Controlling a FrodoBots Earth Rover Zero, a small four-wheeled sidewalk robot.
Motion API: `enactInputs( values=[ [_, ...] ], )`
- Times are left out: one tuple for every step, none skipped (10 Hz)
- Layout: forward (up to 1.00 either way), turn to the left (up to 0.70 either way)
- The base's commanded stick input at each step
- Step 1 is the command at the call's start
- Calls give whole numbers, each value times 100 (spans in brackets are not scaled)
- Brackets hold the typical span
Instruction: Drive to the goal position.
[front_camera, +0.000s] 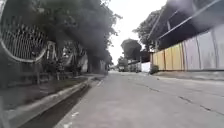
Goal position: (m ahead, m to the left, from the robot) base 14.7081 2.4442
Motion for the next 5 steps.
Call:
enactInputs(
  values=[
    [70, 0],
    [70, 0],
    [70, 0],
    [70, 0],
    [70, 0]
  ],
)
